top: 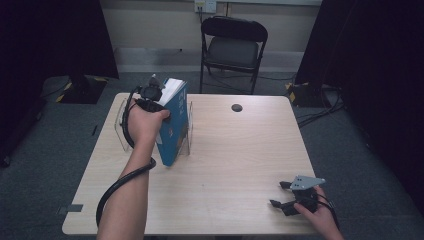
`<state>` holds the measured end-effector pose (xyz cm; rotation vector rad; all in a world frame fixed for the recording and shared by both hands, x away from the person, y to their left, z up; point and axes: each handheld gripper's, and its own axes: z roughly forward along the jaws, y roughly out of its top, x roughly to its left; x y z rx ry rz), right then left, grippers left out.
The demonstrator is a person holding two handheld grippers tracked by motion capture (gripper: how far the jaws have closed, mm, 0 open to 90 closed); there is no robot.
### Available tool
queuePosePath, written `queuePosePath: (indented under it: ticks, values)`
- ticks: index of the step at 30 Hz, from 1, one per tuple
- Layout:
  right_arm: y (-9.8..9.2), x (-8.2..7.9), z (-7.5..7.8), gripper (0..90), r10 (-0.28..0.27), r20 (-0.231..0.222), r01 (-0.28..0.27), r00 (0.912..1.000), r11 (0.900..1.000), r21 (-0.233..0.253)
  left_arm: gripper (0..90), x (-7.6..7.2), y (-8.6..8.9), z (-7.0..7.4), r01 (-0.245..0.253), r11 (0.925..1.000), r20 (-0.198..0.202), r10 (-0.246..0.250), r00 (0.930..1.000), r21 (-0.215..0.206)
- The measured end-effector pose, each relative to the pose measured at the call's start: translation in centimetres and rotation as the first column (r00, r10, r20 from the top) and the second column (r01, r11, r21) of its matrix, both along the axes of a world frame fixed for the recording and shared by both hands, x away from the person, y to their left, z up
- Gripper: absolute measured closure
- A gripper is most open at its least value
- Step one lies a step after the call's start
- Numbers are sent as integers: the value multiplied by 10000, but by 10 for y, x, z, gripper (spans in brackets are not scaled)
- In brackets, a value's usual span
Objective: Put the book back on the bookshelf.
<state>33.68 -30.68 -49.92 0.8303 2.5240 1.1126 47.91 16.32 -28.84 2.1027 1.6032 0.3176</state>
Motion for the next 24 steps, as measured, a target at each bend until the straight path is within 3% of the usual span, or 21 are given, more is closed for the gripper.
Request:
queuePosePath:
  ticks: [6,24]
  values:
    - [0,0,0,194,-6,-15,6,10000,10000,5,620,4,-2,-3,-141,9999,-31,141,9999,5]
    - [0,0,0,194,0,-6,0,10000,10000,-2,620,10,-5,-4,-633,9979,608,639,9961,-119]
